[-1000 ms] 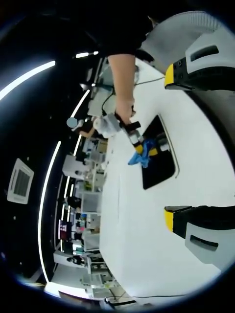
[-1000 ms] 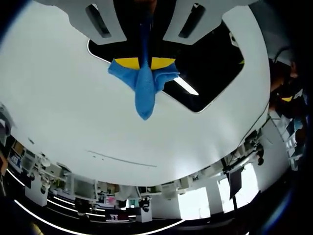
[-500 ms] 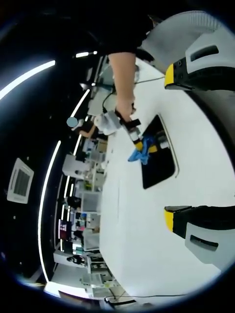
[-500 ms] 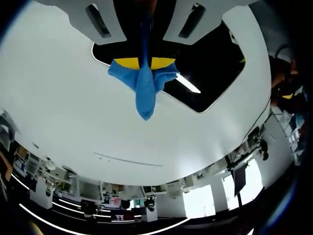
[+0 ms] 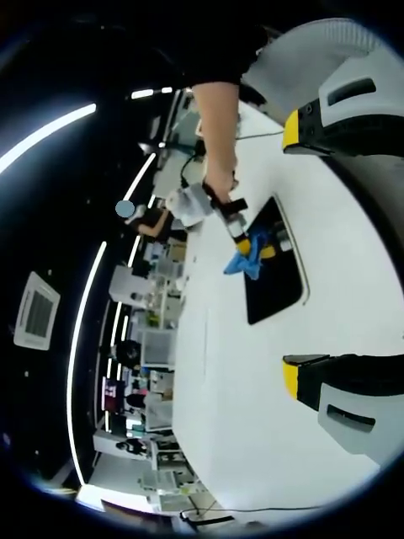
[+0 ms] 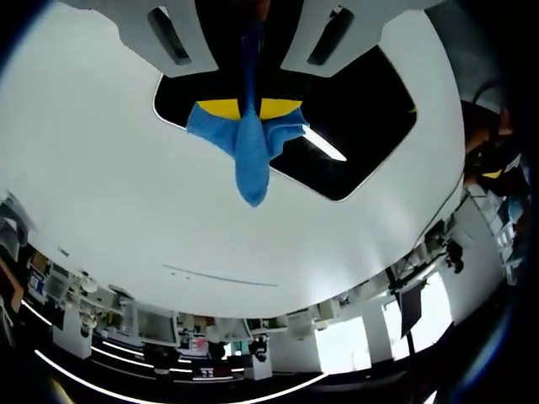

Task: Wipe the mirror surface with the cleaning cloth until all visible marks leave the cleaned area.

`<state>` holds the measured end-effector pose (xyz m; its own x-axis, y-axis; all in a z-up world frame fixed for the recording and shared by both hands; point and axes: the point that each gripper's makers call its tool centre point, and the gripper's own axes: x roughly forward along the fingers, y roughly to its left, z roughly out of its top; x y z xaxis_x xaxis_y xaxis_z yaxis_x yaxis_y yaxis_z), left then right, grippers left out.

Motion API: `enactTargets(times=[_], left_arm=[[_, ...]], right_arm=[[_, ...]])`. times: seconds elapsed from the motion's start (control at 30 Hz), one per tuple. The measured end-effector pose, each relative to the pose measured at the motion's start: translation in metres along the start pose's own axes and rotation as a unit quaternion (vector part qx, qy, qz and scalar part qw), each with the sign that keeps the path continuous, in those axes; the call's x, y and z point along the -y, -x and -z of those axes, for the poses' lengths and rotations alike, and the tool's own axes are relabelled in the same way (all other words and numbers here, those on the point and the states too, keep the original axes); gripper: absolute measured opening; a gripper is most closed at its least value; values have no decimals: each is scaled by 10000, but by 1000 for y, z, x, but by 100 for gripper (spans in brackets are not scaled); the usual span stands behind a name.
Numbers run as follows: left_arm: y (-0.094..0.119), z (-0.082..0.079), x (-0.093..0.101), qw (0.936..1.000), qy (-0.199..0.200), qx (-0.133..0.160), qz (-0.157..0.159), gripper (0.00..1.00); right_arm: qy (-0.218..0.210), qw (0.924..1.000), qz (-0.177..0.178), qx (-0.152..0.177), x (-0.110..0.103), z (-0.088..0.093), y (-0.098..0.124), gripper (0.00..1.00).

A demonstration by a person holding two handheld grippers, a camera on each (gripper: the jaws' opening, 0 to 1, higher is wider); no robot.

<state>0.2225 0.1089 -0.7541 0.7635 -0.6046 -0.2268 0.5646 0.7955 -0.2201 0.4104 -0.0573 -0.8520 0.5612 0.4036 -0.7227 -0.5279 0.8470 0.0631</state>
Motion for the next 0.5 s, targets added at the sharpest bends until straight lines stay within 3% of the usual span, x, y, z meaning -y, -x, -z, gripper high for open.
enactTargets(times=[0.5], left_arm=[[0,0,1,10000,4,-3,8,99]], right_arm=[[36,9998,-197,-94,-17,19,16,1]])
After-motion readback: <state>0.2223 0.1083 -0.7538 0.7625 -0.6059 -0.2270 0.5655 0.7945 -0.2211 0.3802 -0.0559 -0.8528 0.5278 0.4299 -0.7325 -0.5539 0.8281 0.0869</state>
